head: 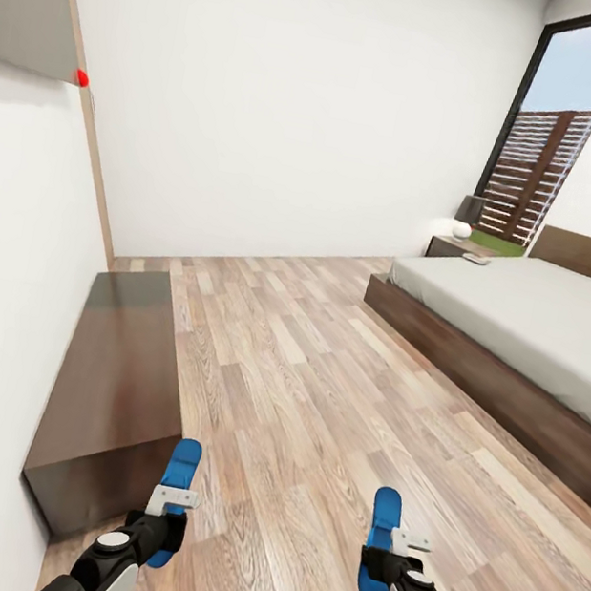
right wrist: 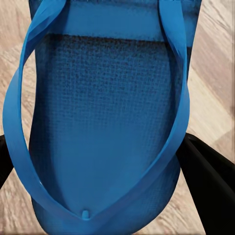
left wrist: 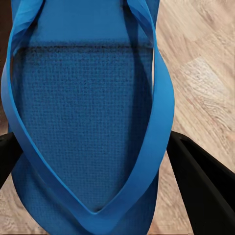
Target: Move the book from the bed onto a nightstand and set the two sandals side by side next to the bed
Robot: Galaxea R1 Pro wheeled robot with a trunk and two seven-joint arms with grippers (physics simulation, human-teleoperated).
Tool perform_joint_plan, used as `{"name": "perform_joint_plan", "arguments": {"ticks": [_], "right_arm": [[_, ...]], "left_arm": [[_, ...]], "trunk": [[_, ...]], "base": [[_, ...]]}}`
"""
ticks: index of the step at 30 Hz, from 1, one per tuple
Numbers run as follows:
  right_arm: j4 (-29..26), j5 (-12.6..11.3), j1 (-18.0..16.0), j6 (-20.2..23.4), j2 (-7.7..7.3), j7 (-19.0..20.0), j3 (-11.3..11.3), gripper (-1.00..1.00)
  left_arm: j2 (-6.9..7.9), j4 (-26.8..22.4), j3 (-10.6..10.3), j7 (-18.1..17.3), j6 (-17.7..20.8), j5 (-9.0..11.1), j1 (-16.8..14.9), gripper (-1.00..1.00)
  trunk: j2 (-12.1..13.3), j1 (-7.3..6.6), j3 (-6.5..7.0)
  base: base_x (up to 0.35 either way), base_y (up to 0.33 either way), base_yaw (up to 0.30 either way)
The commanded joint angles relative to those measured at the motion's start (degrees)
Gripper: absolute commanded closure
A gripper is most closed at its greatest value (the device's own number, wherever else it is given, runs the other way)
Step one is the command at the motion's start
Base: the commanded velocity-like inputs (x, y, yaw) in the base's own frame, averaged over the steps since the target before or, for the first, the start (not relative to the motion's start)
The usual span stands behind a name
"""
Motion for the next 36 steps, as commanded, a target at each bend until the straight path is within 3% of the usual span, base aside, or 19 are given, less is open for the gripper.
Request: {"name": "perform_joint_plan", "arguments": {"ticks": [1,7,14,18,23,28,36], "right_arm": [[-0.1,0.3,0.4,-0.4,-0.06,-0.1,-0.2,1.00],[-0.1,0.3,2.5,-2.1,-1.40,-0.1,-0.2,1.00],[-0.1,0.2,4.7,-4.0,-2.39,-0.2,-0.3,1.00],[-0.1,0.2,7.2,-5.6,-3.08,-0.2,-2.4,1.00],[0.0,0.3,8.5,-6.8,-3.40,-0.2,-4.7,1.00],[1.1,0.3,9.3,-7.1,-3.45,-0.2,-5.4,1.00],[3.9,0.3,9.8,-7.3,-4.37,-0.2,-5.6,1.00]], "left_arm": [[0.07,0.4,-0.2,0.6,0.0,0.6,0.0,1.00],[-0.06,2.3,-0.2,0.6,-0.2,0.6,0.0,1.00],[-0.08,10.8,-0.2,0.5,-5.8,0.7,-0.1,1.00],[-0.13,17.7,-0.2,0.5,-9.2,0.8,-0.1,1.00],[-0.18,20.5,-0.1,0.4,-12.7,0.8,-0.1,1.00],[-0.18,21.3,-0.1,0.4,-14.8,0.9,0.0,1.00],[-0.35,27.8,0.0,0.4,-18.2,1.0,-0.1,1.00]], "trunk": [[0.4,-0.24,0.13],[2.8,-1.55,1.21],[5.6,-3.09,2.47],[7.2,-3.97,3.18],[9.2,-5.07,4.08],[11.2,-6.17,4.98],[14.4,-7.92,6.42]], "base": [[0.000,0.000,0.000],[0.000,0.000,0.000],[0.000,0.000,0.000],[0.000,0.000,0.000],[0.000,0.000,0.000],[0.000,0.000,0.000],[0.000,0.000,0.000]]}}
